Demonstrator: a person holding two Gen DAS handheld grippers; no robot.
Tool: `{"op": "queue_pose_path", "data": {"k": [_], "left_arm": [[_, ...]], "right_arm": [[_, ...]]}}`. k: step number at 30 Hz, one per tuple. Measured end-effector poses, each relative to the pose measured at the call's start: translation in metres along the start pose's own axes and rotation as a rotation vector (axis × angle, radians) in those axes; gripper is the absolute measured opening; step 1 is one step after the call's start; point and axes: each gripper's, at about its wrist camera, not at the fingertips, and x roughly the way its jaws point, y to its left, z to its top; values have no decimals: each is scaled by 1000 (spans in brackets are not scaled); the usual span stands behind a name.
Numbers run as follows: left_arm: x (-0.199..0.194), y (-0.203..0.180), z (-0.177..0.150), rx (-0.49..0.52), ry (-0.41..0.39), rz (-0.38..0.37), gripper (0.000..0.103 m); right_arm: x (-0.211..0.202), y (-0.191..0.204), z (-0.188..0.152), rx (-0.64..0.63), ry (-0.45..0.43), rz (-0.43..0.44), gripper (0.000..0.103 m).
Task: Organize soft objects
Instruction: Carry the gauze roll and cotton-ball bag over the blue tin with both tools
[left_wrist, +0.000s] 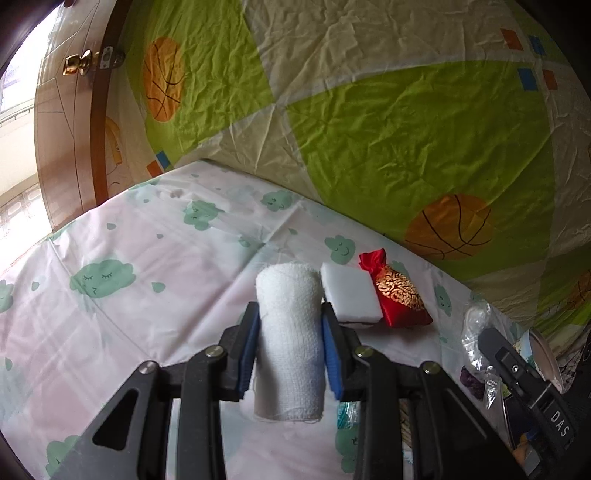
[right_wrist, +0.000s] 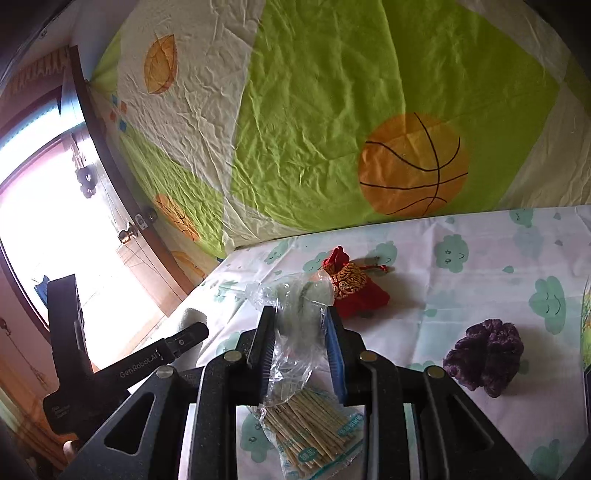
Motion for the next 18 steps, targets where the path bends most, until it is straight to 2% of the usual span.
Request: {"op": "queue_pose_path", "data": {"k": [5, 11, 18], "left_arm": [[-8, -13, -1, 59, -54, -9, 31], [-15, -32, -7, 147, -107, -24, 31], [-24, -51, -17, 228, -175, 3, 31]], "right_arm": [[-29, 14, -11, -145, -103, -147, 28], [-69, 12, -24, -251, -200, -287, 28], [-95, 4, -31, -275, -240, -329, 28]]}}
